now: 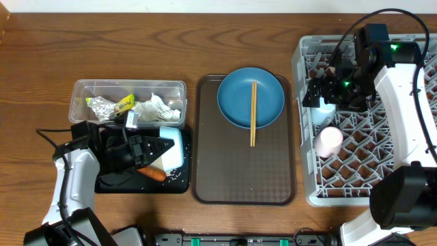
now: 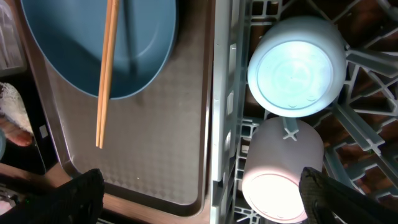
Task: Sort waste into correct bins and load items into the dishwasher rack
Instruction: 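Tilt the bowl with the left gripper to pour rice onto the black tray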
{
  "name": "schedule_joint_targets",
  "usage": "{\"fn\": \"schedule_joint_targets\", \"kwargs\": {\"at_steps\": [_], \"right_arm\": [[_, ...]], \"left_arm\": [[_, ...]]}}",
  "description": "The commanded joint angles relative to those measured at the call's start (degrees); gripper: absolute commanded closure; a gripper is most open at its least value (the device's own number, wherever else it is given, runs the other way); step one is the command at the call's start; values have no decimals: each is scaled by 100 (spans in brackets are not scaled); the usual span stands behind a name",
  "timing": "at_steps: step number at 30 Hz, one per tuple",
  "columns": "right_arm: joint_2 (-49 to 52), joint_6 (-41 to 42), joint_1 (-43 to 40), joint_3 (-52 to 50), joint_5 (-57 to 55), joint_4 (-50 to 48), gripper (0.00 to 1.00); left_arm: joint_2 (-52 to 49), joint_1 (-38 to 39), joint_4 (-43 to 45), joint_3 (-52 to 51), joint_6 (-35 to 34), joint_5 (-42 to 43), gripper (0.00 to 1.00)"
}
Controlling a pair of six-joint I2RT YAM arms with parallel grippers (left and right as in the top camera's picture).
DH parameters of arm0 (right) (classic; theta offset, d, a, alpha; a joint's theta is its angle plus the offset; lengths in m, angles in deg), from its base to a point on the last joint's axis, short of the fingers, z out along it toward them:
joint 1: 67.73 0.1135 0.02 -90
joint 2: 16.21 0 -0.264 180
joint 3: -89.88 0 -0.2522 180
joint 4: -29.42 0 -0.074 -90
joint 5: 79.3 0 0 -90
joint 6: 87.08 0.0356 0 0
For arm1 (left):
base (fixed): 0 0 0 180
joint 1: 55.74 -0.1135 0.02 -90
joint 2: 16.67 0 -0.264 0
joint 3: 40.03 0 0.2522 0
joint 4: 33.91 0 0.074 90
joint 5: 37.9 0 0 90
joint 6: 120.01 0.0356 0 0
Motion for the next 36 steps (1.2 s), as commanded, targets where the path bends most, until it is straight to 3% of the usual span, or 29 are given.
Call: {"fn": "schedule_joint_targets", "kwargs": {"at_steps": [1, 11, 22, 27, 30, 33, 36], "right_arm": [[42, -20, 22, 96, 37, 15, 1], [42, -20, 22, 96, 37, 13, 1], [42, -20, 22, 96, 37, 15, 1], [42, -20, 22, 96, 37, 15, 1], [42, -20, 22, 96, 37, 15, 1], [42, -17, 22, 96, 37, 15, 1], [42, -20, 22, 96, 37, 13, 1]], "left_arm": [[-4, -28, -37, -11, 94, 249, 94], [0, -72, -376, -11, 66, 879, 94], [0, -1263, -678, -11, -57, 848, 94], [2, -1357, -984, -11, 50, 855, 94], [0, -1390, -1176, -11, 455, 872, 94], [-15, -1528, -1196, -11, 90, 809, 94], [26, -1539, -1390, -11, 334, 918, 94]]}}
